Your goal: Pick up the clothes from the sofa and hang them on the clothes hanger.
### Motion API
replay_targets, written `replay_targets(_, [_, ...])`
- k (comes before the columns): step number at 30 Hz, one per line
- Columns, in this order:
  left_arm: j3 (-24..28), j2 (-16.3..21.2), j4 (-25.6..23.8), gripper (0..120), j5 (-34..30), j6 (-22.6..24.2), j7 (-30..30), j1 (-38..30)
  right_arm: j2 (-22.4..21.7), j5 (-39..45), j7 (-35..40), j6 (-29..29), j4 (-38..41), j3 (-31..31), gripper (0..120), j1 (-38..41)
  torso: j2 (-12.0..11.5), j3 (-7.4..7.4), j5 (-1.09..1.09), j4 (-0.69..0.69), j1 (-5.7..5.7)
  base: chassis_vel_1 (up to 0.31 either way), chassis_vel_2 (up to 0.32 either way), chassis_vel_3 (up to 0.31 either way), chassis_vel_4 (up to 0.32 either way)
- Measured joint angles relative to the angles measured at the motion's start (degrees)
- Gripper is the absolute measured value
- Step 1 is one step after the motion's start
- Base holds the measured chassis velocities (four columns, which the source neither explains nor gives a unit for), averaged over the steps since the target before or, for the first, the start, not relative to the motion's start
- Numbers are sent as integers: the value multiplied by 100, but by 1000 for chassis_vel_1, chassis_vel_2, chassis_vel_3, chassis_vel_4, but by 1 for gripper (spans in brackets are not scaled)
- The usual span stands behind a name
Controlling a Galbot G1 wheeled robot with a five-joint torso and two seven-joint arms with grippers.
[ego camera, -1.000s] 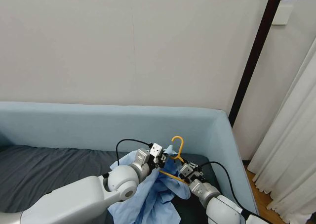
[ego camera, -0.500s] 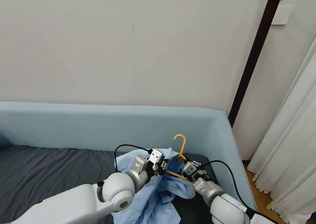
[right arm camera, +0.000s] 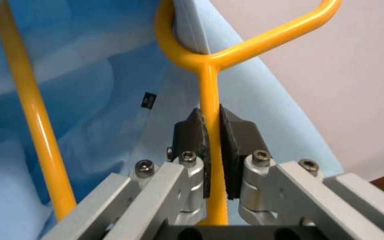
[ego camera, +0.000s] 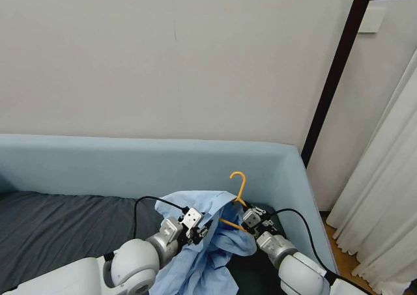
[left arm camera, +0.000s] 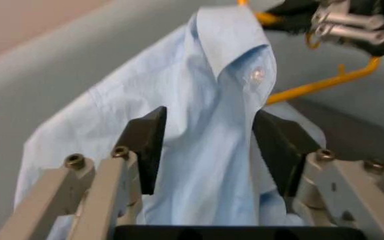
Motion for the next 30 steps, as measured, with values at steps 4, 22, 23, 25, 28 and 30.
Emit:
replay_targets(4, [-205,465,164,69,538,-1353,699,345,6,-137,-7,120,-79,77,4,-73,0,0,-1,2,0,0,0,0,0])
replay_targets(22, [871,-110,3246,100,-892,-3483,4863,-2607,-12,-781,-244,493,-96,227,4,-232,0,0,0,1,0,0,0,0,0])
replay_targets(23, [871,-110,3246,100,-892,-3483,4863,-2607,-12,-781,-244,493,-96,227,4,-232,0,0,0,1,0,0,0,0,0])
replay_targets(25, [1166,-489,3910,100,-990,-3540,5903,-3023,-9,-801,-246,496,-97,256,4,-268,0,1,1,-2,0,0,0,0,0])
replay_targets(28, [1568,-926,4656,100,-1041,-3504,6696,-3528,-64,-813,-243,494,-79,298,4,-303,-1,1,1,-2,1,0,0,0,0])
replay_targets(30, [1642,-1019,4817,100,-1046,-3471,6848,-3637,-89,-813,-242,493,-64,322,4,-319,0,1,1,-2,1,0,0,0,0])
